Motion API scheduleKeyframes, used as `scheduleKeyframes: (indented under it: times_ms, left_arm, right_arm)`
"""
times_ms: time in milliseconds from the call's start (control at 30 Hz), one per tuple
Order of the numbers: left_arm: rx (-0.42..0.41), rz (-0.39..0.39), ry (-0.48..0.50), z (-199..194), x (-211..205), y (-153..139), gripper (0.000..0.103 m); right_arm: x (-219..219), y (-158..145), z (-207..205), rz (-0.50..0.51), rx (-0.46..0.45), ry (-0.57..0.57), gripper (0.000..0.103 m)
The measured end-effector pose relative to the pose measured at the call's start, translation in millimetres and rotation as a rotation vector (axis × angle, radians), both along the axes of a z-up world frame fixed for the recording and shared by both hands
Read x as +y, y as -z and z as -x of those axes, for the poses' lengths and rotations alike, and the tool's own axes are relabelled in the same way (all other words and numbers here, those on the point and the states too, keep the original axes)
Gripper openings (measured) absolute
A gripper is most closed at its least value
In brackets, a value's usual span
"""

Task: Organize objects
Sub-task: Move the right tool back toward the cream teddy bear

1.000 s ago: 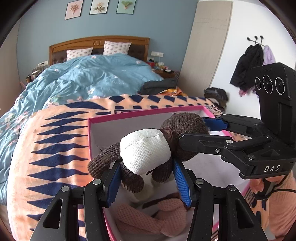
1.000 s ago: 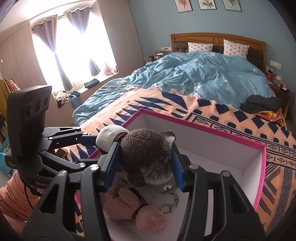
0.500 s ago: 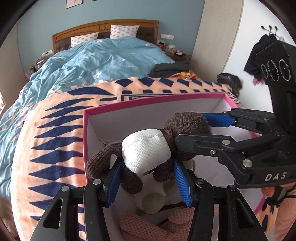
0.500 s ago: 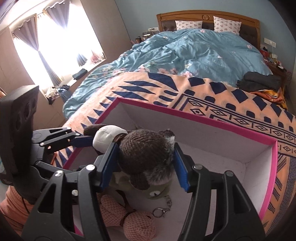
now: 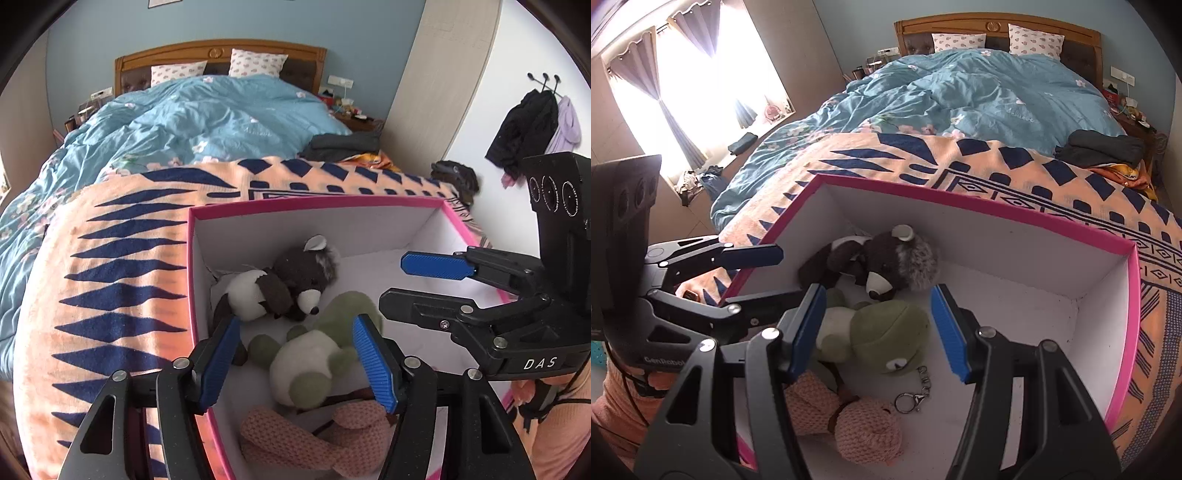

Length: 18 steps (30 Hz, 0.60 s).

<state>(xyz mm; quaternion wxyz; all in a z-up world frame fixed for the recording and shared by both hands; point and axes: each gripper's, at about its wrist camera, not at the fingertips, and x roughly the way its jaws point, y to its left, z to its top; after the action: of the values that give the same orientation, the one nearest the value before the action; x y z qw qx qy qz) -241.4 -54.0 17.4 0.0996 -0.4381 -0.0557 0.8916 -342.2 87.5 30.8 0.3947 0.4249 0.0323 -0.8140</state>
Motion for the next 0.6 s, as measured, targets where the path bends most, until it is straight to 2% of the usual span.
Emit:
scheduleKeyframes:
  times_ms: [133,200,433,600]
  left_arm:
    - [0.061,-0.031,0.017,-21,0,-9,0.068]
    - [0.104,-0.05,0.024,-35,0,-17,0.072]
    - [0.26,-0.085,0.091,-97,12,-42,0.075]
    - [0.303,-0.118,0.151,-132,25,-43,0.078]
  right_arm:
    - [7,-10,-16,0.04,0.022,-0.014,0.061]
    - [12,-17,-28,0.066,0.046,-0.028,0.061]
    - [37,-35,-80,0.132,0.118,-0.073,0.064]
    - [63,-40,-116,0.164,0.157,-0.079,0.064]
